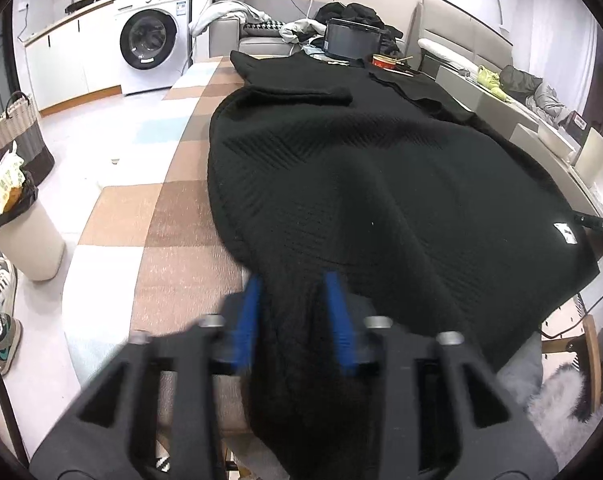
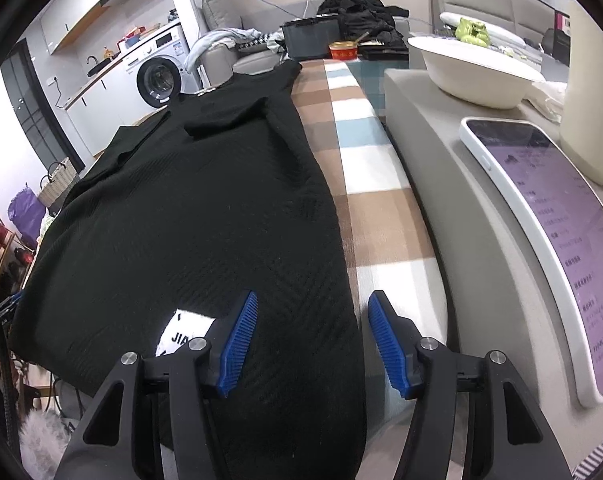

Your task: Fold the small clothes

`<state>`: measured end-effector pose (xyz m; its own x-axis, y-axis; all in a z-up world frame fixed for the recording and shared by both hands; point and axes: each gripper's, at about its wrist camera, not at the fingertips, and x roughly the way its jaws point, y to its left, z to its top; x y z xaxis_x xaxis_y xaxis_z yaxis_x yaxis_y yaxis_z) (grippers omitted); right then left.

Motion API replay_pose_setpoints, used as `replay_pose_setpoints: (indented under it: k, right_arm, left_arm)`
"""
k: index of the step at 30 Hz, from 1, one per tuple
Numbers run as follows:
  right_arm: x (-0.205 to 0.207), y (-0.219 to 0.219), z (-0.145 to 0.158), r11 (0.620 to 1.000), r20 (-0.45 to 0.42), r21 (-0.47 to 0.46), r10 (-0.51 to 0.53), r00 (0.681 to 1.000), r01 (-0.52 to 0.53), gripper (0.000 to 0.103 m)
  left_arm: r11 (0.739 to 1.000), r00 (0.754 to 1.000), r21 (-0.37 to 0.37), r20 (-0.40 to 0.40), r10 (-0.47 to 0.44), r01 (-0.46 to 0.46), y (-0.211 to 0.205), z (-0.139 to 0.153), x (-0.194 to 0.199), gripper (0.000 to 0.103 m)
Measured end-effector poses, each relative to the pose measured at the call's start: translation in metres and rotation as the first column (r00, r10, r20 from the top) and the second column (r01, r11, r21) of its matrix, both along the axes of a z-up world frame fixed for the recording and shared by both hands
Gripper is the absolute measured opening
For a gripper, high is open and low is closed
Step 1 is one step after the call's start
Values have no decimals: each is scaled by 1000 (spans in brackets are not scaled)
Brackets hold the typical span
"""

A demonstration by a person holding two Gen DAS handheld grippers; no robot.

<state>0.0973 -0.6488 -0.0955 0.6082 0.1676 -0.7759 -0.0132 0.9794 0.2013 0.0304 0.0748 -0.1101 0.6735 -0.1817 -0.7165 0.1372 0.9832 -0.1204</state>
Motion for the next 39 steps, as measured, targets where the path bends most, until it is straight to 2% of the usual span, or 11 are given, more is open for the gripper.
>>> replay_pose_setpoints:
  k: [1, 2, 4, 5, 8, 11, 15, 21, 26, 30, 39]
  right_arm:
    - [2, 2, -1, 1000, 5, 1, 16, 1000, -16, 45]
    - [3, 4, -1, 999, 12, 0, 34, 999, -34, 25]
    - [5, 11, -2, 998, 27, -12, 64, 998, -63, 8]
    - [5, 12, -1, 997, 43, 4, 83, 996, -83, 6]
    - [-1, 14, 11, 992, 112, 54, 110, 988, -117, 5]
    - [-11, 6, 29, 980, 195, 146, 108, 975, -138, 5]
    - [-25, -4, 48, 934, 321, 300, 94, 942, -195, 5]
    - [-20, -1, 63, 921, 397, 345, 31, 917, -180, 5]
    - [13, 9, 68, 951, 388, 302, -58, 920, -67, 5]
    - [57, 16, 62, 963, 317, 268, -89, 944, 1, 5]
    - [137, 38, 57, 991, 209, 135, -43, 977, 15, 5]
  left_arm:
    - [1000, 1000, -20, -3, -9, 9, 1, 0, 1, 7]
    - [999, 1000, -43, -5, -10, 10, 3, 1, 2, 5]
    - [997, 1000, -71, 9, -15, 15, 8, 5, 2, 4]
    - [996, 1000, -82, 19, -14, 16, 10, 8, 2, 4]
    - [987, 998, -160, 66, -17, 27, 25, 23, -2, 4]
    - [975, 992, -220, 127, -2, 31, 43, 43, -8, 4]
    - [962, 980, -272, 197, 27, 28, 65, 66, -15, 4]
    - [951, 966, -307, 238, 101, -24, 98, 83, -8, 3]
    - [944, 963, -328, 243, 117, -33, 108, 87, 19, 3]
    - [947, 972, -316, 200, 124, -56, 110, 80, 54, 3]
    - [976, 983, -185, 115, 141, -118, 90, 66, 143, 3]
